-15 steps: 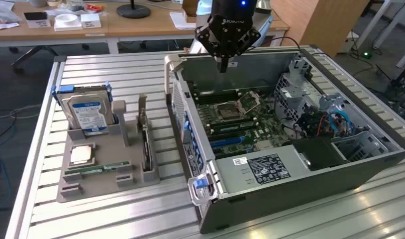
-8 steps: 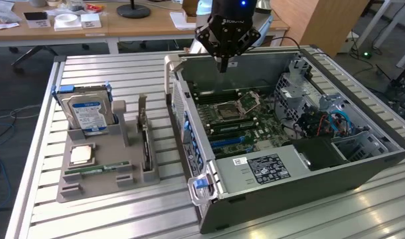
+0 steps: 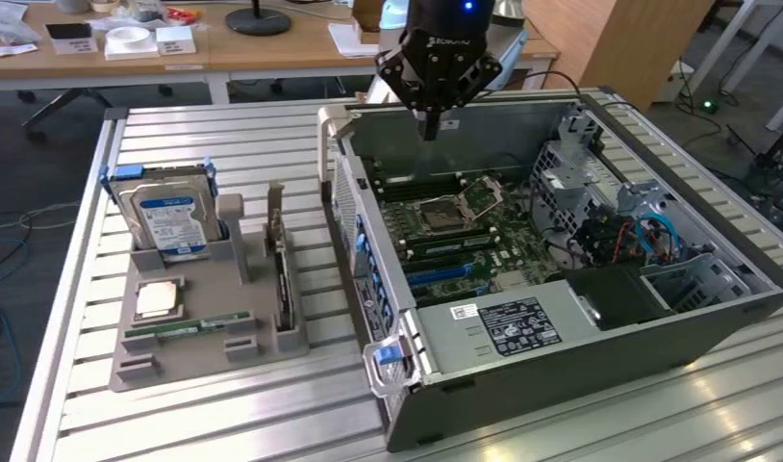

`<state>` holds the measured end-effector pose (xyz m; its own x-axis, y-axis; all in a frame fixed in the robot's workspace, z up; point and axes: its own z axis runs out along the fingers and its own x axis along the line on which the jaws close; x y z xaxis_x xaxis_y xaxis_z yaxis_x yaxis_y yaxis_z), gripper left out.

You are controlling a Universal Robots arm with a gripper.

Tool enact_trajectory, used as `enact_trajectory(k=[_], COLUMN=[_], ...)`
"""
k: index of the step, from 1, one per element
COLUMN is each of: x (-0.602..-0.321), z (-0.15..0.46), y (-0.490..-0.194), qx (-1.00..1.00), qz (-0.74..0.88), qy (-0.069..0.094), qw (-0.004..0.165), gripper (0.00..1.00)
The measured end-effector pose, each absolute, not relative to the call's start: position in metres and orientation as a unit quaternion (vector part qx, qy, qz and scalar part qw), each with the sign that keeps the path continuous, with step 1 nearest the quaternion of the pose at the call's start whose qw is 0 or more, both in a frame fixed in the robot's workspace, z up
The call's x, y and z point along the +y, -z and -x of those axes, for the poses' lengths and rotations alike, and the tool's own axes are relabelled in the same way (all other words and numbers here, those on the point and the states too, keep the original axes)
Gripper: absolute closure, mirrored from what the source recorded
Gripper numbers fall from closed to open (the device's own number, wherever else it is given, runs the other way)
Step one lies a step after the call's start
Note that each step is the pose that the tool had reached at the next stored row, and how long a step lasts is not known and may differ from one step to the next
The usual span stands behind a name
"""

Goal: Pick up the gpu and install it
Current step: 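Reach for the gpu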

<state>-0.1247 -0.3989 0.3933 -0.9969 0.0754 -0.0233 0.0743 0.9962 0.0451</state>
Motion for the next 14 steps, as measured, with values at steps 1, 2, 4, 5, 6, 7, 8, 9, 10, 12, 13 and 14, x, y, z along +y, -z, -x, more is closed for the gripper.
enact_trajectory(k=[1,2,4,5,6,7,8,9,10,12,13,14], x=[-0.399,-0.399,-0.399,-0.399,-0.399,-0.399,-0.399,-0.399,-0.399,-0.399,-0.399,-0.399], z=[0.126,0.128,0.132,0.134,0.136,0.138,0.140,0.142,0.144,0.148,0.150,0.152], y=[-0.393,-0.393,-0.393,-0.393,-0.393,-0.393,-0.393,-0.393,-0.393,-0.393,-0.393,-0.393], qx=[0.999,0.999,0.999,0.999,0.999,0.999,0.999,0.999,0.999,0.999,0.999,0.999], qz=[-0.037,-0.037,-0.037,-0.037,-0.037,-0.037,-0.037,-0.037,-0.037,-0.037,-0.037,-0.037], qy=[-0.022,-0.022,-0.022,-0.022,-0.022,-0.022,-0.022,-0.022,-0.022,-0.022,-0.022,-0.022], qw=[0.012,0.013,0.013,0.012,0.012,0.012,0.012,0.012,0.012,0.013,0.013,0.012], gripper=[0.89,0.89,0.89,0.89,0.89,0.89,0.89,0.89,0.89,0.89,0.89,0.89])
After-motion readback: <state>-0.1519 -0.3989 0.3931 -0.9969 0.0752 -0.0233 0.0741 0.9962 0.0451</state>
